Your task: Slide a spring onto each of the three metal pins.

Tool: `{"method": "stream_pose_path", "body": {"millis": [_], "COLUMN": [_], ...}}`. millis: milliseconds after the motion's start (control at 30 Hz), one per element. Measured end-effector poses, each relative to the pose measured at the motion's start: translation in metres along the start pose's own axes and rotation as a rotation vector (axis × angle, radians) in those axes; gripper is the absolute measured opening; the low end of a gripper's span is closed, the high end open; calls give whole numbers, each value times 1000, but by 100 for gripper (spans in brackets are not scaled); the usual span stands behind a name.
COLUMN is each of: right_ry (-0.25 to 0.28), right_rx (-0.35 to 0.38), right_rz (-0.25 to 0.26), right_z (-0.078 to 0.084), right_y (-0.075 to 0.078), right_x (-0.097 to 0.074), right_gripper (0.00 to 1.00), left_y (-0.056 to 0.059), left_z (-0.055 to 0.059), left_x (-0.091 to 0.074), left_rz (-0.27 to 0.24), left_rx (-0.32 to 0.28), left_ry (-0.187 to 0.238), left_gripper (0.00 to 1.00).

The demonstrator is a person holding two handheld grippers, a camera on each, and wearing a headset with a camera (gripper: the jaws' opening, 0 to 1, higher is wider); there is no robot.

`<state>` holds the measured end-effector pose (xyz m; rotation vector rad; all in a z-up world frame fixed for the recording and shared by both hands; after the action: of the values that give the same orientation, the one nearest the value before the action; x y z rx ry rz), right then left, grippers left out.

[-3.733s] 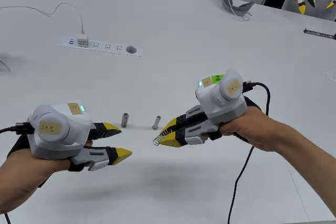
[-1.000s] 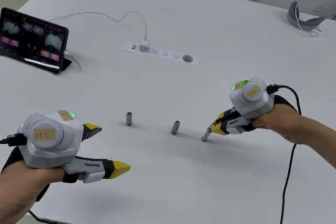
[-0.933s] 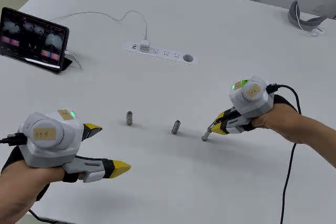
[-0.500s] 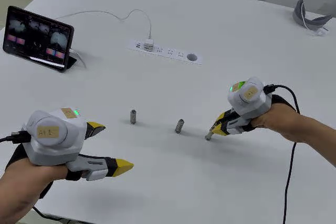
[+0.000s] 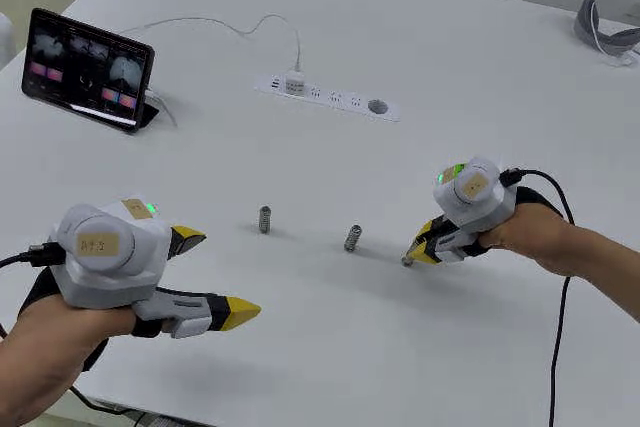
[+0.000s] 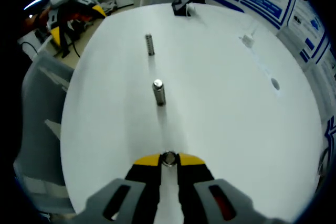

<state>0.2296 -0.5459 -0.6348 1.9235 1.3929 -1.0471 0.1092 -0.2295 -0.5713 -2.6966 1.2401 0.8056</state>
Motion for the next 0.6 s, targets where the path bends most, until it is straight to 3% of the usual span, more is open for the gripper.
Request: {"method": "stream_pose_path", "body": {"millis": [600], "right_ry": [-8], "right_rx": [13], "right_rz": [-2], "right_z": [11], "right_y": [0], "right_x": [11], "right_gripper": [13], "left_y": [1], "left_z": [-4], "left_x": [0], "left_rz": [-3], "left_rx": [-4], "left_ry": [6], "left_gripper": [74]}}
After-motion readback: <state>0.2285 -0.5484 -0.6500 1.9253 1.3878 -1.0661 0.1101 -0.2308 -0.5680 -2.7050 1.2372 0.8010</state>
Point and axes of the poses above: the centre of the closed fingertips' face, and the gripper's own axes: x roughly forward along the fingers, y roughly to its right, z roughly out of its underside, the point moved 8 cm from there along -x, roughly backward along the fingers, and after that the axes turned 8 degrees about y, right-handed, at the moved point
